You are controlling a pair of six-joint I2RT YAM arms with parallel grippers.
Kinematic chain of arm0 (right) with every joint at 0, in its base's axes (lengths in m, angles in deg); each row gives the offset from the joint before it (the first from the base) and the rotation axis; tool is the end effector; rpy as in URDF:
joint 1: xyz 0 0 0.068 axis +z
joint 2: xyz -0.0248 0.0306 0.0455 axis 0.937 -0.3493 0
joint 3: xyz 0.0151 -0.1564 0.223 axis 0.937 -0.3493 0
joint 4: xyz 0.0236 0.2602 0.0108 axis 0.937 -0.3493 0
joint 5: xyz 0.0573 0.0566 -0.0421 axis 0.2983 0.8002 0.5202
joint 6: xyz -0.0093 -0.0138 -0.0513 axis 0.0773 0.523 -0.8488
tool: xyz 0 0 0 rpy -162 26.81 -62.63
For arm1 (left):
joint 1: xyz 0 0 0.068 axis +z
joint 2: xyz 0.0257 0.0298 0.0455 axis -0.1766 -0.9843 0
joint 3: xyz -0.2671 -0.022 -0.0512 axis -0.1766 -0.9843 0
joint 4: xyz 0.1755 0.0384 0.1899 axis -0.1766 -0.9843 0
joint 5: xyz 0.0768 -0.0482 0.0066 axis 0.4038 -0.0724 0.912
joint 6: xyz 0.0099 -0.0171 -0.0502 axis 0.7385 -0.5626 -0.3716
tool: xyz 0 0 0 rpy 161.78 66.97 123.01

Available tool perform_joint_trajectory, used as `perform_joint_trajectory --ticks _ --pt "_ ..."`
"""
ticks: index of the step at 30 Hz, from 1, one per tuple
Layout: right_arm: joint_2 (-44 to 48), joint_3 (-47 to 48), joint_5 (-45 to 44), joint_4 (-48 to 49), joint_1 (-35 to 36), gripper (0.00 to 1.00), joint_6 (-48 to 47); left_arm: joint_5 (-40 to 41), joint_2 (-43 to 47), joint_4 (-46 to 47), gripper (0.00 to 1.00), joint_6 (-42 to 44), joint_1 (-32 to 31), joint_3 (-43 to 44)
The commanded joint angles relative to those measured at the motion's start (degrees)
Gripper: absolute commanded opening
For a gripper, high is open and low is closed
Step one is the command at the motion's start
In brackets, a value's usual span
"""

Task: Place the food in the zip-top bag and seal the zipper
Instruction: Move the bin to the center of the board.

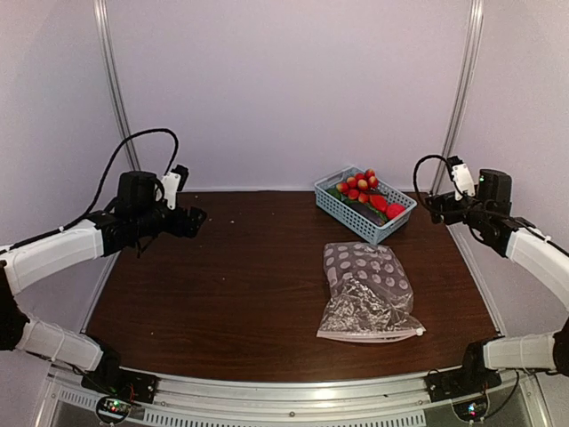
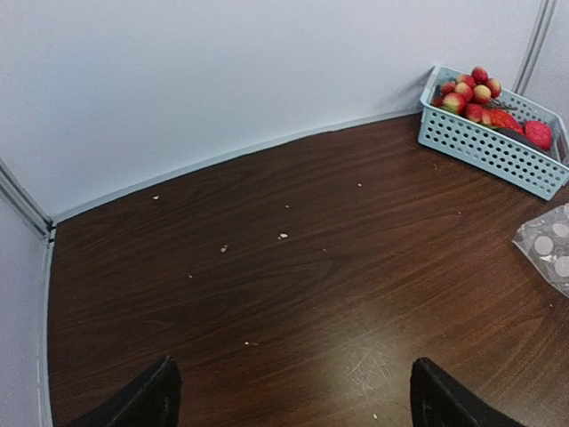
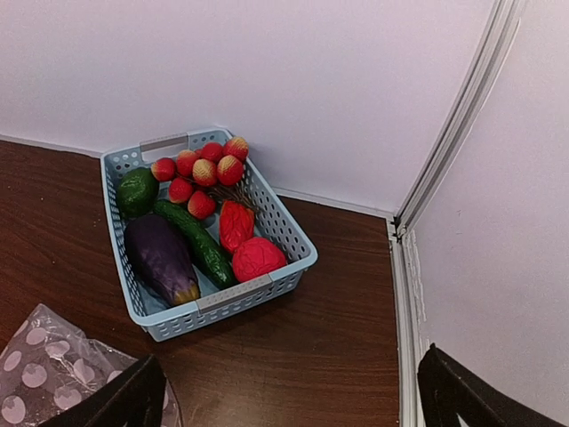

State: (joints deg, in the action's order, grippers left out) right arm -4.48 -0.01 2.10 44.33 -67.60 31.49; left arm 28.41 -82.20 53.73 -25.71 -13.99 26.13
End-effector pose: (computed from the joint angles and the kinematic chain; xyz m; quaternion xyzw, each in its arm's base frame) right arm 0.2517 0.0138 0.3027 -0.1286 0.8018 0.0178 0.5833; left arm 0.2584 -0.1137 0.2825 0.1090 0.8434 -0.1188 0.5126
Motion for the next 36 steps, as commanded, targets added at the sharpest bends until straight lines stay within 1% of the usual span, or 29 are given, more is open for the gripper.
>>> perform_joint_trajectory --ticks 1,3,5,8,11,14,16,18,20,25,31,36 --pt "-1.6 0.4 4.5 0.3 -0.7 0.99 -2.8 -5.3 -2.2 1.7 0.91 0.6 -2.4 1.9" --pt "-3.3 2.1 8.2 -1.4 -0.9 0.99 -5.4 -6.3 -3.4 0.7 0.91 0.5 -3.3 2.6" --pt "-5.7 4.4 9.4 -3.1 -0.6 0.99 -6.5 -7.8 -4.5 -0.5 0.91 0.8 -3.9 3.5" --pt "-10.8 9.6 10.6 -7.7 0.4 0.93 -8.7 -12.0 -5.6 -1.7 0.91 1.5 -4.6 4.8" --pt "-16.4 15.1 11.6 -11.6 1.6 0.85 -9.8 -14.3 -6.2 -1.9 0.90 1.2 -4.9 5.5" --pt "-22.2 20.1 11.1 -14.8 3.6 0.74 -11.4 -14.9 -6.8 -2.3 0.90 0.8 -5.0 6.2" --pt "-26.0 22.7 10.8 -15.7 5.3 0.70 -11.7 -15.3 -7.3 -3.5 0.90 0.5 -5.0 7.1" --pt "-29.8 24.4 10.0 -15.1 7.3 0.63 -10.7 -15.6 -7.7 -4.6 0.92 0.3 -5.1 7.9" --pt "-34.7 27.4 9.8 -16.3 10.0 0.58 -10.2 -16.0 -8.0 -4.9 0.92 0.2 -5.1 8.4" --pt "-45.4 38.1 5.3 -22.1 14.7 0.52 -10.9 -16.7 -8.3 -5.2 0.93 0.4 -5.1 8.7" --pt "-55.8 49.3 4.8 -25.8 15.3 0.45 -9.9 -17.6 -9.3 -5.3 0.93 0.2 -5.2 8.9" --pt "-60.8 53.9 4.9 -27.1 15.4 0.41 -8.8 -17.1 -9.0 -5.4 0.93 0.5 -5.2 8.8"
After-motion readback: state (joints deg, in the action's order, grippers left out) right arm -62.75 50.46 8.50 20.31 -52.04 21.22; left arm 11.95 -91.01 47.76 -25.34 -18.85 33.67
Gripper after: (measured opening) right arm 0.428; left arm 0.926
